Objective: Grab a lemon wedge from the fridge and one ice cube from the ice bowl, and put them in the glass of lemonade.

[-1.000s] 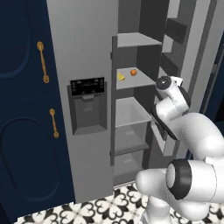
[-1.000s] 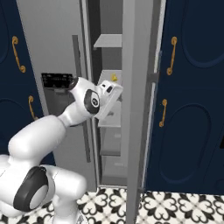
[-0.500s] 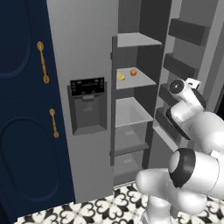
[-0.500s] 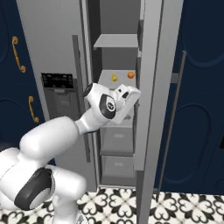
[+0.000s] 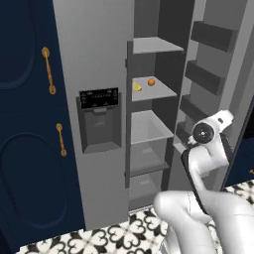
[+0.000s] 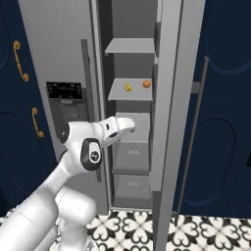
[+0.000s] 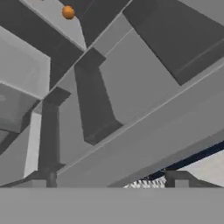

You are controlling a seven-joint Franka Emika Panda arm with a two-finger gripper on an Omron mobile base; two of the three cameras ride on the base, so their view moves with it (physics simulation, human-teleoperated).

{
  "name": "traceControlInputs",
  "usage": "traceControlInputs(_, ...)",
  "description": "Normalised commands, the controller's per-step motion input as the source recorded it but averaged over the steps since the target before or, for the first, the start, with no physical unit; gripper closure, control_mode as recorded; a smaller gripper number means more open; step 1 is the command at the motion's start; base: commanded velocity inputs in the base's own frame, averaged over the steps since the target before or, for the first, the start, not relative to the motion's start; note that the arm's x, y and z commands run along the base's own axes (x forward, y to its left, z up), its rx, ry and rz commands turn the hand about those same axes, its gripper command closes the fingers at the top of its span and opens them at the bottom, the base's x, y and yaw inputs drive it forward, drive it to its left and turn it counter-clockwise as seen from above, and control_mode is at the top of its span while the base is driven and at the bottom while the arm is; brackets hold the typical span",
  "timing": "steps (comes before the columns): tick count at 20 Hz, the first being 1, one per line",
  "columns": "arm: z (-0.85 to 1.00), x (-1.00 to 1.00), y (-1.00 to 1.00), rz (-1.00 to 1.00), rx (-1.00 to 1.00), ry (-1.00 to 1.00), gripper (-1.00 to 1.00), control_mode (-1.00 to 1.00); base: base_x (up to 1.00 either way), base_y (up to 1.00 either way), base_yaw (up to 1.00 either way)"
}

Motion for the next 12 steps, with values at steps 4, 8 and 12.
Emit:
traceControlInputs(4,0.05,-0.81,1.00,-0.08,0.52,-0.41,-1.00,-1.00,0.00,0.00,0.00)
traceControlInputs(8,0.09,-0.64,1.00,-0.03,0.66,-0.22,-1.00,-1.00,0.00,0.00,0.00)
traceControlInputs(12,-0.02,-0.68,0.88,0.00,0.64,-0.02,-1.00,-1.00,0.00,0.00,0.00)
